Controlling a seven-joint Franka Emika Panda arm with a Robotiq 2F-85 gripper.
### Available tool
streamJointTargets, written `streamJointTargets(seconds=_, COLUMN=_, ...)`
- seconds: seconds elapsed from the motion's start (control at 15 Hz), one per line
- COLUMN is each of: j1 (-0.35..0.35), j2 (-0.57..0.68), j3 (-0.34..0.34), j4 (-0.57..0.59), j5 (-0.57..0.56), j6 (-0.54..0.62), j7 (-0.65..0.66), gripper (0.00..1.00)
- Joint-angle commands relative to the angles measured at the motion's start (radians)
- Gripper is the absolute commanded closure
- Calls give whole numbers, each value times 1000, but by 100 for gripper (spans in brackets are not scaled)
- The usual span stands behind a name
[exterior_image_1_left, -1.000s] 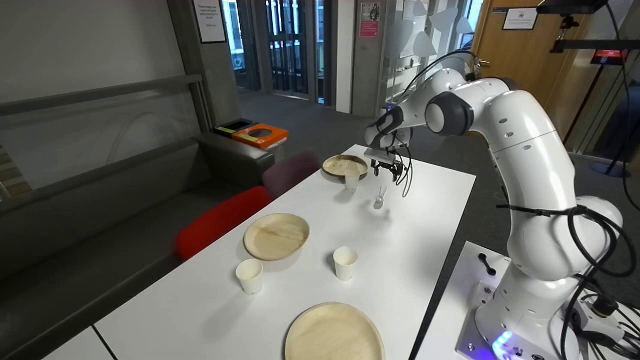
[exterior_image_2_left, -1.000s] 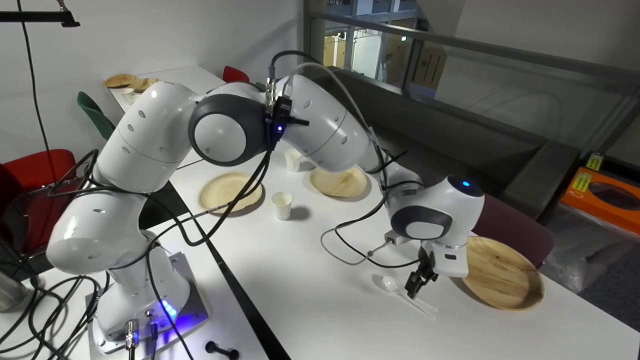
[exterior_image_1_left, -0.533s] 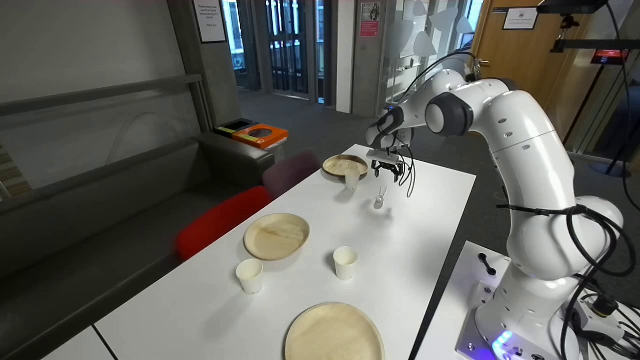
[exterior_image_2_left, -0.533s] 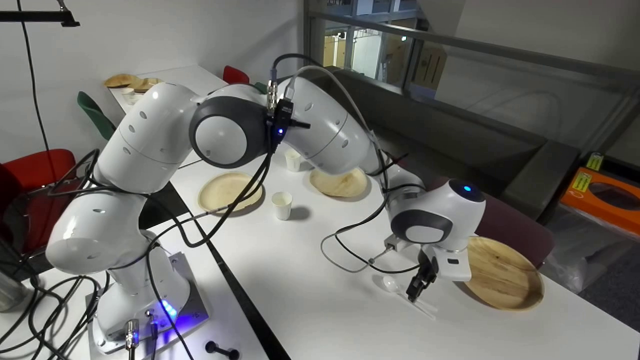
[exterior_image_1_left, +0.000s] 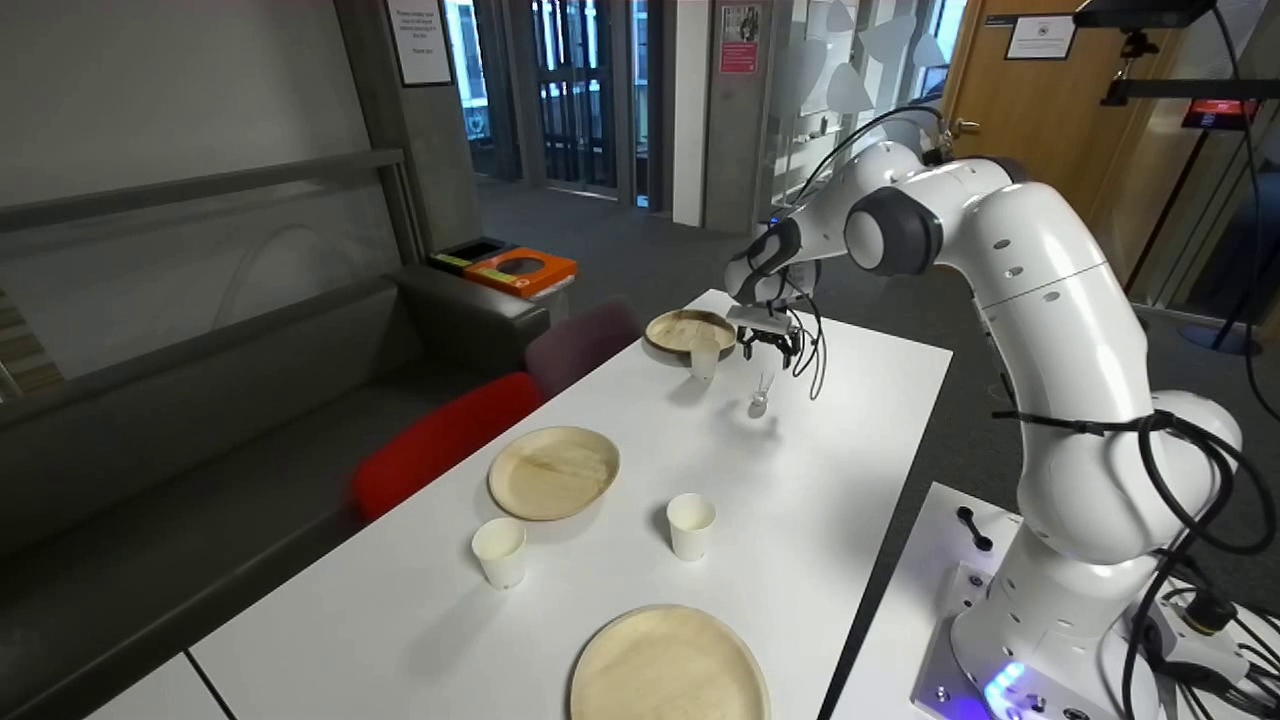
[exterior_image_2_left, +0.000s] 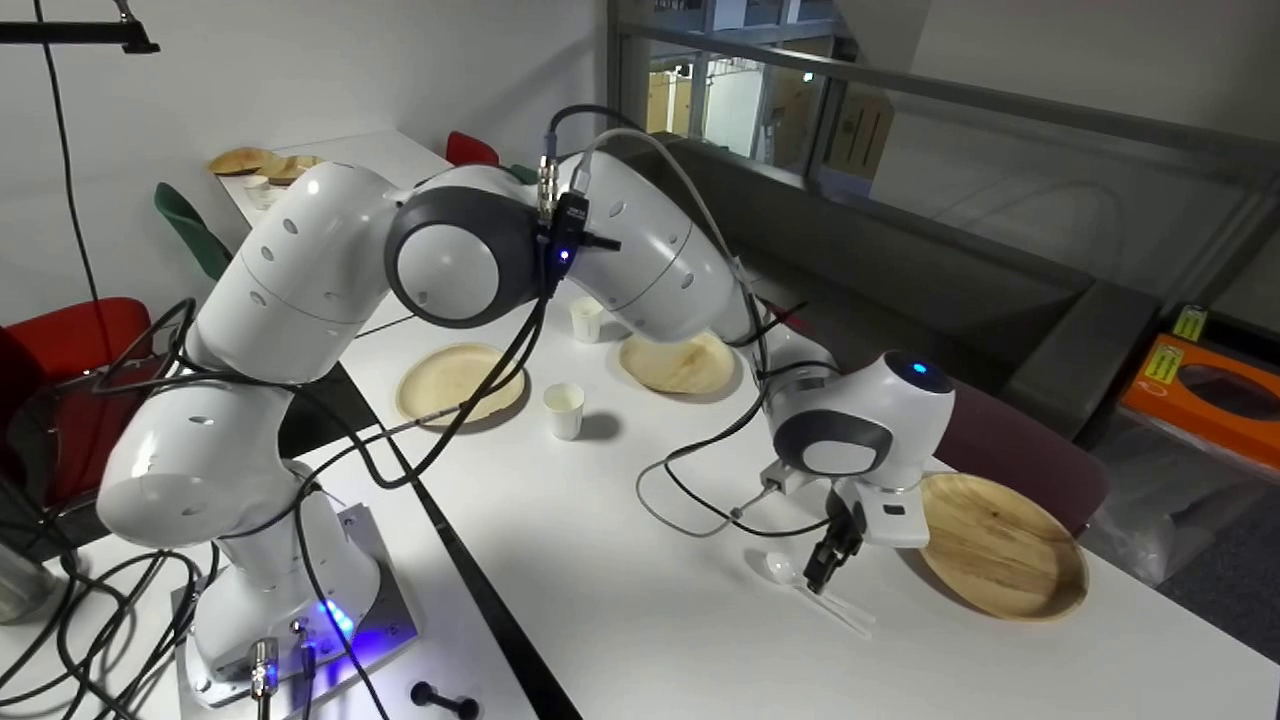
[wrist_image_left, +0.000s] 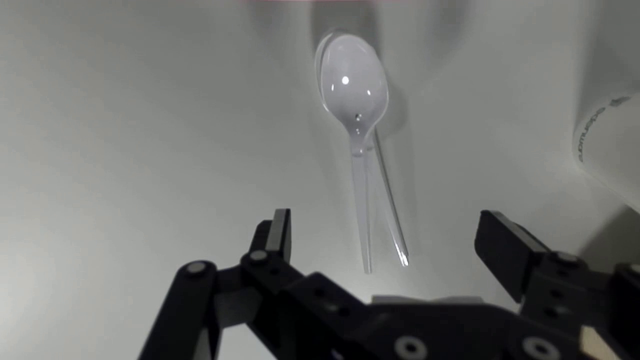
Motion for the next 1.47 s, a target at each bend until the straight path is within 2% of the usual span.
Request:
streamJointTargets(seconds=0.0, j1=39, j2=4, j3=-27, j4=-32, j5=-1, j6=17, j7=3, gripper=0)
streamJointTargets(seconds=0.67, j1=53, j2=78, j3=-44, j4=-1, j5=-5, j6=6, j7=-1, gripper=0)
streamJointTargets(seconds=0.73, j1=53, j2=83, j3=-46, j4=2, j5=-7, j6=5, j7=-2, gripper=3)
streamJointTargets(seconds=0.8, j1=53, j2=88, j3=-48, j4=4, j5=-7, j6=4, j7=-1, gripper=26)
streamJointTargets(seconds=0.87, j1=54, j2=90, j3=-49, j4=4, j5=-8, j6=3, j7=-2, gripper=27)
streamJointTargets(seconds=1.0, j1=54, j2=92, j3=-52, j4=6, j5=-9, j6=3, j7=-3, gripper=37)
streamJointTargets(seconds=1.4, j1=53, j2=96, j3=-56, j4=11, j5=-11, j6=1, j7=-4, gripper=83)
